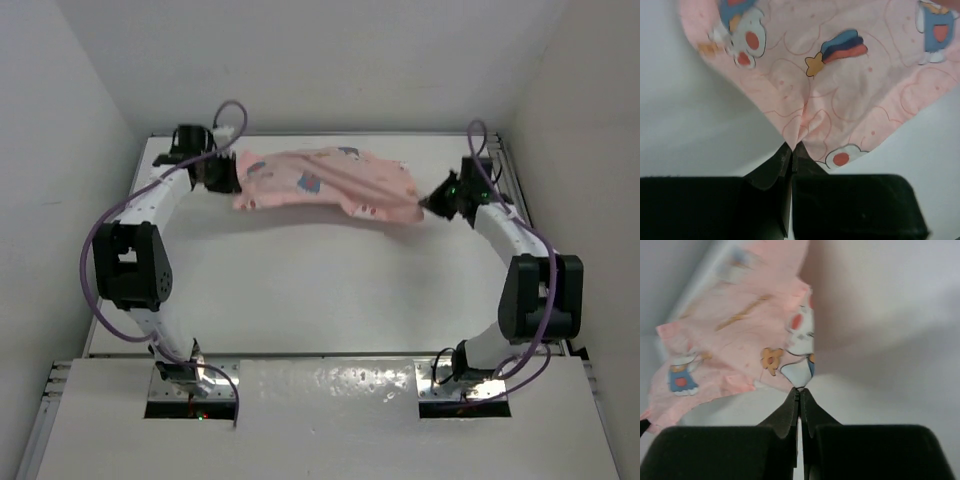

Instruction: Put the pillow into the pillowcase

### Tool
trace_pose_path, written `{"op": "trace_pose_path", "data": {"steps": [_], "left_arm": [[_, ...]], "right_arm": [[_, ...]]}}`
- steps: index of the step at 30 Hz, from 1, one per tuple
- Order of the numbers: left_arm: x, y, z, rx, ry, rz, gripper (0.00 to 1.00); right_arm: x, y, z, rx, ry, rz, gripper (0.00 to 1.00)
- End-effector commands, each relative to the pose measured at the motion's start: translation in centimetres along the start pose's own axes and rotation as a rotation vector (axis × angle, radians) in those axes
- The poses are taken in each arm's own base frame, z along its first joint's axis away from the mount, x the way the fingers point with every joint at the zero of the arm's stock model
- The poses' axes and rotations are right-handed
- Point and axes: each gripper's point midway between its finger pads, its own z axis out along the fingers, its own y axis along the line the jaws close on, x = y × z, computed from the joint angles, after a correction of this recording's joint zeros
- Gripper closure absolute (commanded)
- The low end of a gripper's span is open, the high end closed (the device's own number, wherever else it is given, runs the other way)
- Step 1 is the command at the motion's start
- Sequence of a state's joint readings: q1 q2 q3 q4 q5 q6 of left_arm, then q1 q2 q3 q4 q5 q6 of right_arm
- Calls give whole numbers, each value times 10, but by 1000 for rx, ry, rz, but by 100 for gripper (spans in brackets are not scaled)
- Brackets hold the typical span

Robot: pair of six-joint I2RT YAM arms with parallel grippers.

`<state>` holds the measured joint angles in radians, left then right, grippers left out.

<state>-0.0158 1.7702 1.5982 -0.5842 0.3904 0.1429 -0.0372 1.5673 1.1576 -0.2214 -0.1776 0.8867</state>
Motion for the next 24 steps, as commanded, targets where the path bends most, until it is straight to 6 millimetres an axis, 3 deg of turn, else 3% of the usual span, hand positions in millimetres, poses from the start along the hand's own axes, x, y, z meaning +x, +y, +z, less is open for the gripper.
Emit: {"op": "trace_pose_path", "data": {"steps": [1, 2, 3, 4, 7, 14, 19, 20, 22, 23, 24], "left_arm": [[141, 20, 8, -1, 317, -63, 100], [166, 26, 6, -20, 375, -70, 100], [190, 27, 3, -15, 437, -85, 100], [212, 32, -3, -18, 492, -113, 100], [244, 35, -23, 1, 603, -156, 100], [253, 29, -59, -8, 663, -74, 100], [267, 24, -76, -15, 710, -42, 100], [268, 22, -77, -13, 707, -33, 100], [271, 19, -76, 3, 710, -21, 100], [272, 18, -75, 11, 714, -21, 100], [269, 16, -74, 31, 707, -19, 81]], "right_arm": [[71, -82, 3, 183, 116, -18, 100], [108, -116, -2, 243, 190, 3, 100], [122, -129, -6, 266, 218, 14, 100], [150, -154, -16, 313, 272, 36, 100], [177, -178, -31, 348, 308, 52, 100], [181, -190, -44, 380, 325, 35, 100], [172, -190, -50, 367, 340, -27, 97], [173, -189, -52, 368, 362, -53, 84], [157, -178, -47, 350, 352, -154, 40], [150, -172, -43, 343, 340, -194, 35], [129, -153, -34, 310, 300, -247, 32]]}}
